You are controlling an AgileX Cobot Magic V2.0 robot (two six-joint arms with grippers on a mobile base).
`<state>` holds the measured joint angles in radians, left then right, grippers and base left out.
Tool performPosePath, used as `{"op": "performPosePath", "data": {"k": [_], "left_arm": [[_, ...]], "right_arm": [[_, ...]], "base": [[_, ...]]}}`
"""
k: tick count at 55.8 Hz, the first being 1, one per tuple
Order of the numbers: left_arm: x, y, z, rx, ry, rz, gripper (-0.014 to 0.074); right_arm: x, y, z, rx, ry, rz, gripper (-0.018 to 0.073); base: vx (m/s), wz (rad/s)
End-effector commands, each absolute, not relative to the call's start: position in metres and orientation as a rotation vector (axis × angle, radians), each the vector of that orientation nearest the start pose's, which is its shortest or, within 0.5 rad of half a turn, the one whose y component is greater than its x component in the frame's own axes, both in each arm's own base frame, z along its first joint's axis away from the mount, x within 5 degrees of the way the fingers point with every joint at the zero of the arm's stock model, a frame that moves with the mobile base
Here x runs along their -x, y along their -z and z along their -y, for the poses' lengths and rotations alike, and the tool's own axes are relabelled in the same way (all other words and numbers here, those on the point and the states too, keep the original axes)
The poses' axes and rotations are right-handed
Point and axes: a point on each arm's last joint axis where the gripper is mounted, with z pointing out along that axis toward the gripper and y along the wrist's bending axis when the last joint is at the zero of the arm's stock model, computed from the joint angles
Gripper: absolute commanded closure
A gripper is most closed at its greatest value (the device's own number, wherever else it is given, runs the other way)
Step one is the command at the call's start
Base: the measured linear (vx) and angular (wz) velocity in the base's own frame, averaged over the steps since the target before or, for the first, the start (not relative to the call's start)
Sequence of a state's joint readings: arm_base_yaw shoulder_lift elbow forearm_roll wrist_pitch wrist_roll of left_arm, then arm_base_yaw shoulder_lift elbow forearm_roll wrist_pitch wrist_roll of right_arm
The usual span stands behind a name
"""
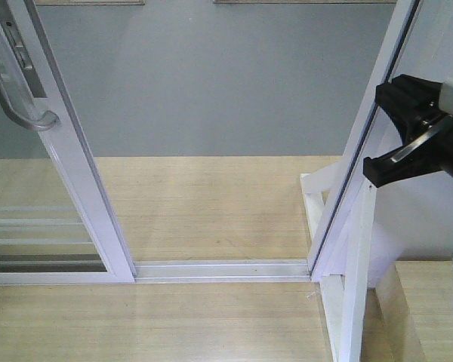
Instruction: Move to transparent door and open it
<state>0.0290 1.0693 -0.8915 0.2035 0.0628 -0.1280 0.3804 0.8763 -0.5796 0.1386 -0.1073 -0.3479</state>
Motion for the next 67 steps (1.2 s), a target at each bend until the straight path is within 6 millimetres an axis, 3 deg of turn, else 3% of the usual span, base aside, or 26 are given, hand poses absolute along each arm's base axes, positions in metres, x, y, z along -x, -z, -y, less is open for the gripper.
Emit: {"op": "performPosePath", "data": {"k": [1, 9, 24, 32, 43, 67], "left_arm": [[-0.204, -0.392, 0.005, -0.081, -0.039, -1.543, 0.0599], [-0.164, -0.377, 0.019, -0.146, 0.032, -1.526, 0.0599], [-0.097, -0.344, 0.022, -0.151, 0.202, -1.62, 0.0599], [-0.071, -0.322, 0.021, -0.152, 0.292, -1.619, 0.0599], [-0.053, -0.312, 0.018, -0.188, 0.302, -1.591, 0.0599], [-0.052, -0.312, 0.018, -0.179, 0.318, -1.592, 0.0599]], "right_arm": [[-0.162, -0.351, -0.063, 0.435, -0.117, -1.48, 0.0565], [-0.136, -0.359, -0.054, 0.433, -0.148, -1.487, 0.0565], [-0.084, -0.363, -0.037, 0.465, -0.169, -1.477, 0.0565], [-0.068, -0.346, -0.03, 0.454, -0.171, -1.445, 0.0565], [-0.057, -0.33, -0.026, 0.452, -0.17, -1.432, 0.0565], [-0.057, -0.33, -0.026, 0.455, -0.171, -1.437, 0.0565]], "base": [[0.0, 0.0], [0.0, 0.0], [0.0, 0.0], [0.0, 0.0], [0.0, 0.0], [0.0, 0.0]]}}
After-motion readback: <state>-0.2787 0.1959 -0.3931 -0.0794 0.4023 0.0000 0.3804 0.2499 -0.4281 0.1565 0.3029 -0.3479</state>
